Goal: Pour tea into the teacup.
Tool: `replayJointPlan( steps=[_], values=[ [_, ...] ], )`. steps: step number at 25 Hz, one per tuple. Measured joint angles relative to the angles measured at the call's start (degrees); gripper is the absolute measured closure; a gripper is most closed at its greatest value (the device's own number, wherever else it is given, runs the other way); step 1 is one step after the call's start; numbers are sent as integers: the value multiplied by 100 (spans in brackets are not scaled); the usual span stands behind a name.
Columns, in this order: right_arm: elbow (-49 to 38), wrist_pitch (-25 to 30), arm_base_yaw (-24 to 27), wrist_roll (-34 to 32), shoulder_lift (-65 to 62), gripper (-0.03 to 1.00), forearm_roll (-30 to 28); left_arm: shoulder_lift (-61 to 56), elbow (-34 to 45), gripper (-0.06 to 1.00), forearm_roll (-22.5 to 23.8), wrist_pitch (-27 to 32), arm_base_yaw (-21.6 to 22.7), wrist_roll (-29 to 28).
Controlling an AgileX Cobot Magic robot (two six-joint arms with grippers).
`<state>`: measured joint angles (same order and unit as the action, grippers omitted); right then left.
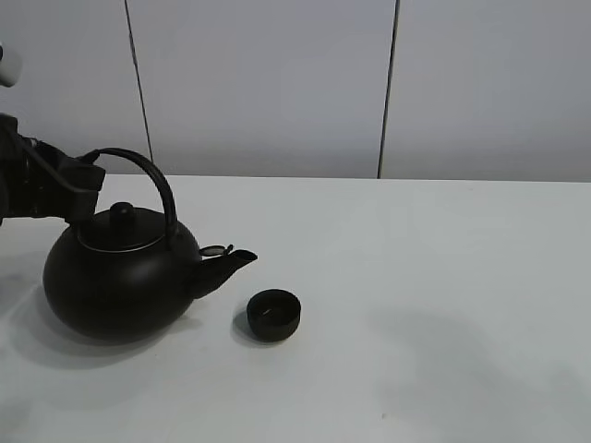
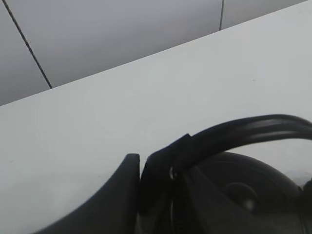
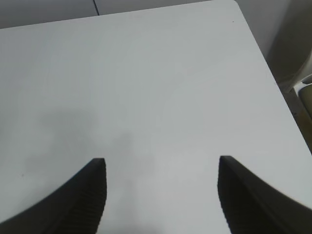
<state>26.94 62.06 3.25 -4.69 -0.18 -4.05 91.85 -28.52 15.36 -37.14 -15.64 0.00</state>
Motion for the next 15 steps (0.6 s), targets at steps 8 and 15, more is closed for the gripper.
replayJointPlan(
  steps=[8,15],
  values=[
    [0,-6,0,0,0,51,0,0,-98,78,0,182,-92,0],
    [0,-6,0,0,0,51,0,0,-222,79,5,379,-127,32]
  ],
)
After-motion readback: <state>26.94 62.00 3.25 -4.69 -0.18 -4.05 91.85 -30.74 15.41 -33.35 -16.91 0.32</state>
